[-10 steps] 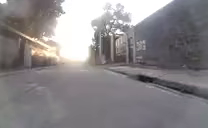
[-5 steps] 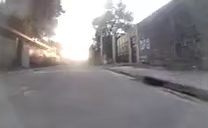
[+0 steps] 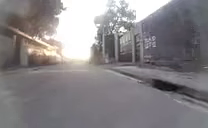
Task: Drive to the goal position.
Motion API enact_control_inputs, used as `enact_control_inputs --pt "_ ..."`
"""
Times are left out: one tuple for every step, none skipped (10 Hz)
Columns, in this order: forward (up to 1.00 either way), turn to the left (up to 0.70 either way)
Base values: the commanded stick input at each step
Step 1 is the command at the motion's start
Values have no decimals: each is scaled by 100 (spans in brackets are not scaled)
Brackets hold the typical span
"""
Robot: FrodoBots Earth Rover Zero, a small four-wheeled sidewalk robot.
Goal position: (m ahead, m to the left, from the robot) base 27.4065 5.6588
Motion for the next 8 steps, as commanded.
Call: enact_control_inputs --pt "100 1" --pt "100 1" --pt "100 1" --pt "100 1" --pt "100 1" --pt "100 1" --pt "100 1" --pt "100 1"
